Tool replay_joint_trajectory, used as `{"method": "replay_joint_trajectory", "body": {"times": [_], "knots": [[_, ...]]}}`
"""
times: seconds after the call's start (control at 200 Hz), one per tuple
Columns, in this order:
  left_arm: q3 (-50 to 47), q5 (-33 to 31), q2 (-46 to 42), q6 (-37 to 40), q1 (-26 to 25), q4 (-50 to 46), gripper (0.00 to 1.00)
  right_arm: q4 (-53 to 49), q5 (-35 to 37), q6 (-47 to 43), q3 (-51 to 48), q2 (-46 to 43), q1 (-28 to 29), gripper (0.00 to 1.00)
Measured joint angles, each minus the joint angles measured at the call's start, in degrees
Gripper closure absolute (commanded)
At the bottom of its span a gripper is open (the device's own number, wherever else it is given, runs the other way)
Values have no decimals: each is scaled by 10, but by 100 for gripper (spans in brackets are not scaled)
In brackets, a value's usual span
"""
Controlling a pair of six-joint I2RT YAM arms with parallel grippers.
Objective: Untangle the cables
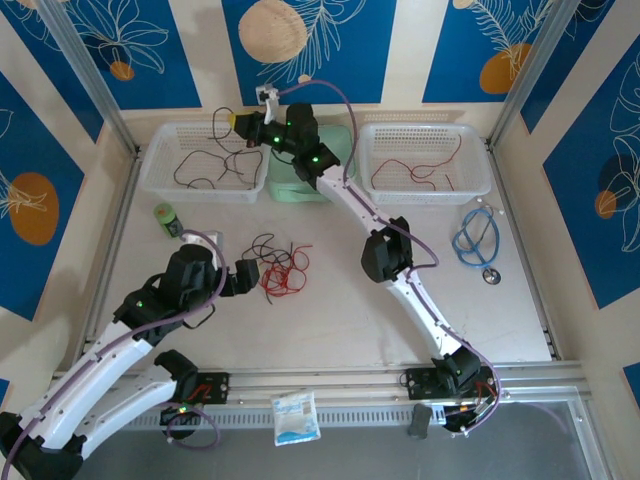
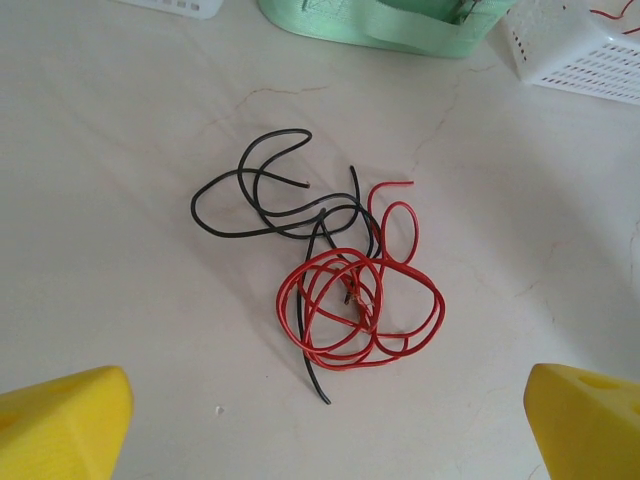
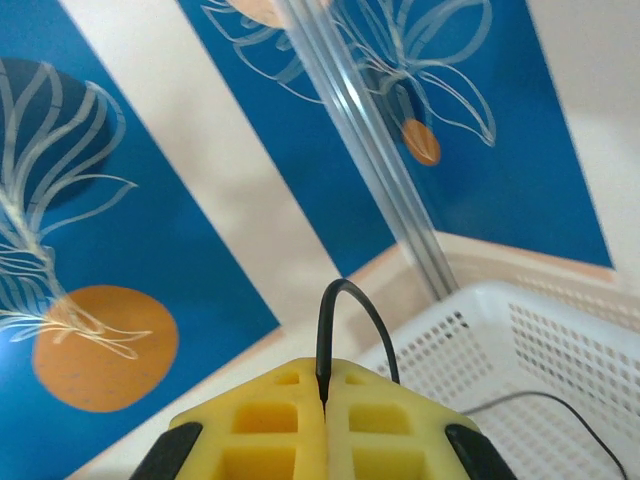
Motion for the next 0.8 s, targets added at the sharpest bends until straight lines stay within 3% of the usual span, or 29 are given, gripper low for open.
{"method": "replay_joint_trajectory", "body": {"times": [0.27,0.6,0.8], "knots": [[0,-8,3,0,0,1,0,-9,35,-29,-4,7,-8,100],[0,-8,11,0,0,2,0,-87,121,-137,-9,21,37,100],[0,-8,11,-1,0,2,0,-133,164,-176,-9,50,46,47]]}}
